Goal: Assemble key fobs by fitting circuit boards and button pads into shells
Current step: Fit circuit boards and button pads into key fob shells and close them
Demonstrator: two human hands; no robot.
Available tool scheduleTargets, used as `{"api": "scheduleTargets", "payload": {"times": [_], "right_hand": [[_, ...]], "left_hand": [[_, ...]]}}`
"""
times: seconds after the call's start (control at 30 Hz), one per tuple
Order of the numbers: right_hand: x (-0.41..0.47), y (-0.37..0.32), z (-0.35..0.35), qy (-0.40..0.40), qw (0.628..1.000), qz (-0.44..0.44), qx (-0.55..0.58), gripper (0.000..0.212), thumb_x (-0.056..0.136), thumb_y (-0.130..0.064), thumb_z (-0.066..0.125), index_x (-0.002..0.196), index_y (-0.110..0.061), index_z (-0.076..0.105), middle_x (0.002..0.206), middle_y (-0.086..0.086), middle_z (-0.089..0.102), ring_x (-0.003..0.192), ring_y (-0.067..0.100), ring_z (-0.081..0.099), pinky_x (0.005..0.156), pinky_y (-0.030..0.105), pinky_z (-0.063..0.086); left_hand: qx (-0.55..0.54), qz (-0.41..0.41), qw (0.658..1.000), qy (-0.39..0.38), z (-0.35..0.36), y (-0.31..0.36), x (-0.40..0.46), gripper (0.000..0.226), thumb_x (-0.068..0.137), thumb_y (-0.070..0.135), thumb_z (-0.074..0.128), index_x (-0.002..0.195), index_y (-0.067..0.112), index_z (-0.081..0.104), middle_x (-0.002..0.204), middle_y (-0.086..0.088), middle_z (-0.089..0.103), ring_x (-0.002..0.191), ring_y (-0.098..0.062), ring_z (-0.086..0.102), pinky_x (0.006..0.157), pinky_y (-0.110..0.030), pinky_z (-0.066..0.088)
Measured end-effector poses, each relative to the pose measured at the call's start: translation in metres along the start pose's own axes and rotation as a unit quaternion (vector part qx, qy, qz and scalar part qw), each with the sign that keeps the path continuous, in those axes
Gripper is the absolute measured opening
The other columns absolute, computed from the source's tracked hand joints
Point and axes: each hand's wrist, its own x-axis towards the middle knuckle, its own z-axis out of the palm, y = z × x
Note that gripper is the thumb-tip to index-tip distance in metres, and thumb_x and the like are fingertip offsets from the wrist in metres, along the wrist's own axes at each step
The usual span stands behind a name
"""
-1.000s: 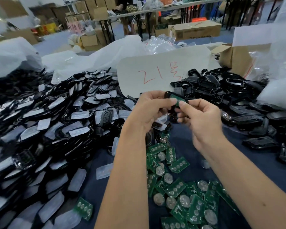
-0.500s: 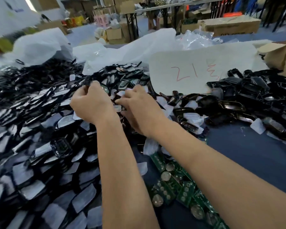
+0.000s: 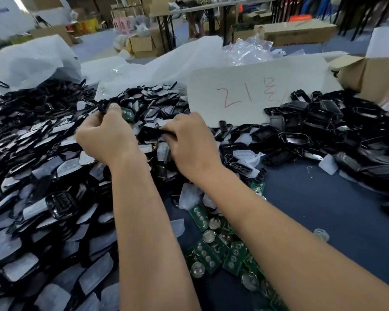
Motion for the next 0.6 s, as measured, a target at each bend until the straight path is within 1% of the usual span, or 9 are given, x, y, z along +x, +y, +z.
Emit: {"api": "scheduleTargets", "payload": {"times": [0.07,0.17,0.2,0.27,0.3,0.37,0.47,0.53,0.6], "right_hand": [[-0.015,0.019,-0.023,0.057,0.991,0.083,0.088,0.020,0.103,-0.021,0.061,0.108,-0.018,0.080,0.090,-0.003,0.068,0.089,0.017,0.055,0.075,0.029,0.037],[-0.048,0.059,-0.060,0.131,0.945,0.199,0.226,0.017,0.100,-0.021,0.066,0.107,-0.019,0.082,0.082,-0.019,0.071,0.075,-0.003,0.061,0.071,0.018,0.045],[-0.061,0.073,-0.071,0.152,0.924,0.229,0.265,0.017,0.100,-0.020,0.067,0.107,-0.022,0.082,0.081,-0.022,0.073,0.075,-0.005,0.064,0.072,0.015,0.049],[-0.088,0.101,-0.093,0.199,0.891,0.273,0.304,0.017,0.099,-0.017,0.070,0.103,-0.030,0.079,0.082,-0.020,0.075,0.079,-0.003,0.068,0.073,0.019,0.054],[-0.101,0.113,-0.102,0.222,0.878,0.292,0.307,0.017,0.098,-0.015,0.071,0.101,-0.030,0.078,0.084,-0.014,0.076,0.081,0.002,0.069,0.076,0.023,0.056],[-0.122,0.134,-0.118,0.255,0.863,0.319,0.295,0.016,0.097,-0.013,0.072,0.097,-0.027,0.077,0.088,-0.006,0.077,0.083,0.008,0.070,0.079,0.028,0.054],[-0.147,0.152,-0.137,0.261,0.869,0.332,0.258,0.023,0.098,-0.013,0.068,0.092,-0.032,0.079,0.091,-0.010,0.079,0.090,0.009,0.074,0.080,0.028,0.055],[-0.156,0.158,-0.145,0.240,0.888,0.319,0.231,0.025,0.099,-0.014,0.067,0.091,-0.034,0.080,0.089,-0.014,0.078,0.089,0.011,0.073,0.079,0.032,0.058],[-0.163,0.161,-0.149,0.196,0.920,0.288,0.181,0.025,0.099,-0.014,0.067,0.093,-0.034,0.079,0.087,-0.017,0.077,0.084,0.008,0.070,0.076,0.030,0.056]], "left_hand": [[0.011,0.001,0.999,-0.051,0.006,-0.001,-0.008,0.034,0.083,0.008,0.078,0.061,0.023,0.056,0.042,0.021,0.057,0.053,-0.015,0.052,0.058,-0.031,0.050],[0.050,-0.021,0.976,-0.213,0.025,-0.006,-0.030,0.012,0.087,0.008,0.078,0.086,0.018,0.071,0.070,0.006,0.070,0.054,-0.010,0.057,0.055,-0.023,0.049],[0.090,-0.031,0.953,-0.288,0.034,-0.008,-0.042,0.011,0.088,0.009,0.079,0.093,0.017,0.074,0.079,0.000,0.072,0.058,-0.012,0.061,0.056,-0.022,0.051],[0.161,-0.064,0.881,-0.441,0.053,-0.021,-0.075,0.013,0.086,0.007,0.080,0.096,0.015,0.075,0.082,-0.007,0.073,0.063,-0.017,0.064,0.055,-0.022,0.052],[0.201,-0.076,0.835,-0.506,0.061,-0.029,-0.095,0.014,0.085,0.006,0.082,0.093,0.014,0.076,0.077,-0.006,0.072,0.058,-0.016,0.063,0.053,-0.021,0.052],[0.277,-0.071,0.750,-0.596,0.071,-0.048,-0.132,0.015,0.081,0.005,0.085,0.088,0.014,0.075,0.063,-0.001,0.066,0.046,-0.012,0.058,0.050,-0.020,0.050],[0.351,-0.043,0.651,-0.672,0.074,-0.071,-0.172,0.016,0.082,0.008,0.085,0.092,0.014,0.074,0.061,0.000,0.066,0.046,-0.015,0.062,0.051,-0.024,0.053],[0.369,-0.017,0.630,-0.683,0.072,-0.078,-0.177,0.018,0.081,0.011,0.087,0.095,0.014,0.075,0.064,-0.001,0.070,0.049,-0.015,0.065,0.053,-0.025,0.055],[0.366,0.000,0.633,-0.683,0.070,-0.078,-0.173,0.026,0.078,0.014,0.090,0.099,0.017,0.075,0.069,0.001,0.073,0.052,-0.012,0.066,0.056,-0.026,0.057]]}}
